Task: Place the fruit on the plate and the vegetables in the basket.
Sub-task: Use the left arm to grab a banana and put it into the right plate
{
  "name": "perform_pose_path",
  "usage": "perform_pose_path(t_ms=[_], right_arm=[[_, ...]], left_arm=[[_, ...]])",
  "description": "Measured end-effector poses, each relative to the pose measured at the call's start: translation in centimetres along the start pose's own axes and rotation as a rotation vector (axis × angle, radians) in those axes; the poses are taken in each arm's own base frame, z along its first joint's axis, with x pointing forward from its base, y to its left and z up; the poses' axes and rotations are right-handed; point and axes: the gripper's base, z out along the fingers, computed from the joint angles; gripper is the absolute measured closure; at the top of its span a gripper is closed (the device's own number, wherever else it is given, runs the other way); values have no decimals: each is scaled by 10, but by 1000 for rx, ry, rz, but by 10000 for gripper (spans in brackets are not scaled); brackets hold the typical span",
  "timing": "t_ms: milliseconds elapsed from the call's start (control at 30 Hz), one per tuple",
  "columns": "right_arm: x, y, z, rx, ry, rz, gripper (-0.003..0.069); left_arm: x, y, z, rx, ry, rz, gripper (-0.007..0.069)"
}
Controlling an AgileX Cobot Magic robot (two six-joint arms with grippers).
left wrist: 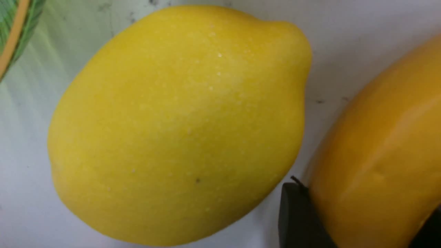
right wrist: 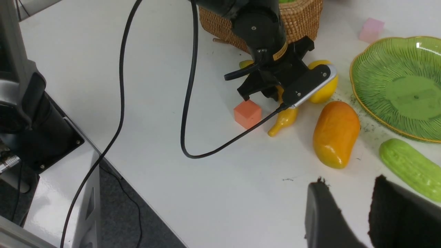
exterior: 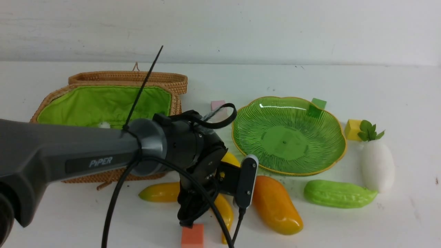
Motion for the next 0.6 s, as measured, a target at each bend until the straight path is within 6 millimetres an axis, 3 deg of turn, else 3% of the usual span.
perform_pose_path(t_ms=[200, 600], right_arm=[[0, 0, 0, 0, 0, 0, 444], [0, 0, 0, 1, 0, 0, 440]], left_arm=[[3, 0, -10, 9, 17, -6, 321], [11, 7, -77, -57, -61, -101, 321]])
